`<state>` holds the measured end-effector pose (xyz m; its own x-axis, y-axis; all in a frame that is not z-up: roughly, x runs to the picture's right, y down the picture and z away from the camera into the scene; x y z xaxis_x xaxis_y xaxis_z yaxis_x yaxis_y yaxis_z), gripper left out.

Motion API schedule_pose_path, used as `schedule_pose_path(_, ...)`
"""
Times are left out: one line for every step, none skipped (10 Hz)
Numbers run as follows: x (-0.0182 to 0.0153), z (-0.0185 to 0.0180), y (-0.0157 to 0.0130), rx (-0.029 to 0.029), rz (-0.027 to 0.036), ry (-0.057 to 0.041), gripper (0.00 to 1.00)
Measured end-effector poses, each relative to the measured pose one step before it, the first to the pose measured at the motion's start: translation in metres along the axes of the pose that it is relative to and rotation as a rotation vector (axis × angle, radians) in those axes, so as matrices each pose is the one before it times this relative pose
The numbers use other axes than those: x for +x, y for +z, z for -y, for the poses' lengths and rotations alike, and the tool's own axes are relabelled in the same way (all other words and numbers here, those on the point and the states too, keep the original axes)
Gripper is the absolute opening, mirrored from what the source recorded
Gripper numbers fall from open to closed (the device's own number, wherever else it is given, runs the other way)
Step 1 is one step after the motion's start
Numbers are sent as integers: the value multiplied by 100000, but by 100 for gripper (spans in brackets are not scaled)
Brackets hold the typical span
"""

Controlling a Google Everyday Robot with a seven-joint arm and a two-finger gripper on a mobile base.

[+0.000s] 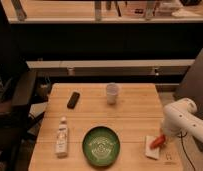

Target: Place the pepper on the white sponge

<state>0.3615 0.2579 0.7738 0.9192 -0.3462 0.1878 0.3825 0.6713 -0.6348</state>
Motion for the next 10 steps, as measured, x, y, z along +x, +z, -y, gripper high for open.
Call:
schedule_pose_path(-47, -41, 76, -18, 63, 82, 45)
schedule_pose_path(-24, -69, 49, -17, 3, 172, 45)
schedule_pose_path(-3, -81, 43, -52, -66, 73, 45)
schedule_pose_path(-17, -67, 38, -20, -42, 79, 45)
schedule_pose_path(-33, 13, -58, 87, -77, 75, 45)
schedule_pose_path(-91, -121, -20, -50, 0, 247, 50)
schedule_pose_path(-35, -73, -18, 53, -20, 168, 55)
schedule_pose_path(-55, -137, 76, -186, 50, 126, 56)
schedule_pose_path(-75, -32, -44, 1, -163, 58, 56)
schedule_pose_path(-91, -28, 39, -15, 40, 16, 56)
